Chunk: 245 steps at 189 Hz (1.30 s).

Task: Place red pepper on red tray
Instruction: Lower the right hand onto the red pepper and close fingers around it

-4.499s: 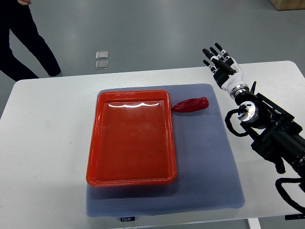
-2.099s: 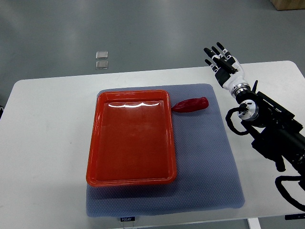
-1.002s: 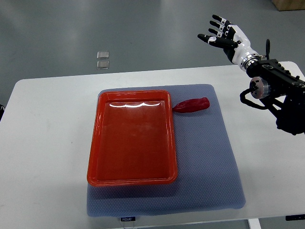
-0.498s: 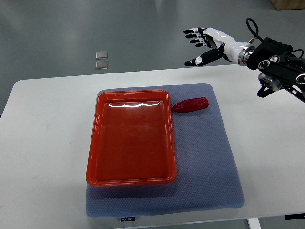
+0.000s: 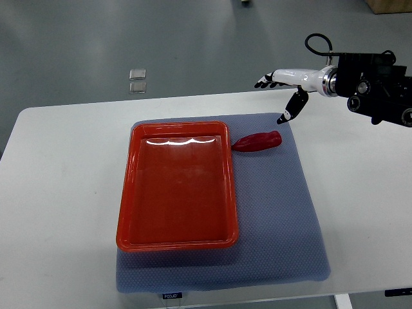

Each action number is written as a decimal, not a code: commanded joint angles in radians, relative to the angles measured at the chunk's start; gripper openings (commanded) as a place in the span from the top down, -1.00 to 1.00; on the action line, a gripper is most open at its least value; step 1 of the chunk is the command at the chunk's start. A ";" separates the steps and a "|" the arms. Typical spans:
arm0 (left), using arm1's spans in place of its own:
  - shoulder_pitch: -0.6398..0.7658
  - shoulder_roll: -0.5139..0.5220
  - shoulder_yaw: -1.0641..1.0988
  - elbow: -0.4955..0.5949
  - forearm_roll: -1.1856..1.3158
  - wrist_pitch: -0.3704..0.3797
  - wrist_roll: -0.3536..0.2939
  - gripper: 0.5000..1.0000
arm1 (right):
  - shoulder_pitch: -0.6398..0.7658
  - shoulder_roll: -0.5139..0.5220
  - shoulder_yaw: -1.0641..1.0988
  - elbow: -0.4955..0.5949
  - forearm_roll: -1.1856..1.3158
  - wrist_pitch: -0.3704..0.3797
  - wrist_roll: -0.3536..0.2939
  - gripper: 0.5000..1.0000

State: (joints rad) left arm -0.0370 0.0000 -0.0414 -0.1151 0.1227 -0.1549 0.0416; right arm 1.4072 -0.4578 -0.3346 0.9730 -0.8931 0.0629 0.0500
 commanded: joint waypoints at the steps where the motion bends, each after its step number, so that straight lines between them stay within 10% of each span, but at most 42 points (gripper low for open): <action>1: 0.000 0.000 0.000 0.000 0.000 0.000 0.000 -1.00 | -0.016 0.042 -0.018 0.001 -0.015 -0.008 -0.036 -0.60; 110: -0.001 0.000 0.000 0.000 0.000 0.000 0.000 -1.00 | -0.148 0.172 -0.031 -0.158 -0.167 -0.043 -0.038 -0.46; 197: -0.001 0.000 0.000 0.000 0.000 0.000 0.000 -1.00 | -0.157 0.174 -0.027 -0.163 -0.195 -0.035 -0.030 0.03; 245: -0.001 0.000 0.000 0.000 0.000 0.000 0.000 -1.00 | -0.157 0.195 -0.027 -0.160 -0.195 -0.032 -0.022 0.68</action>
State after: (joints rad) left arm -0.0379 0.0000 -0.0414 -0.1152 0.1227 -0.1549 0.0413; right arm 1.2513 -0.2687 -0.3621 0.8107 -1.0875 0.0304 0.0247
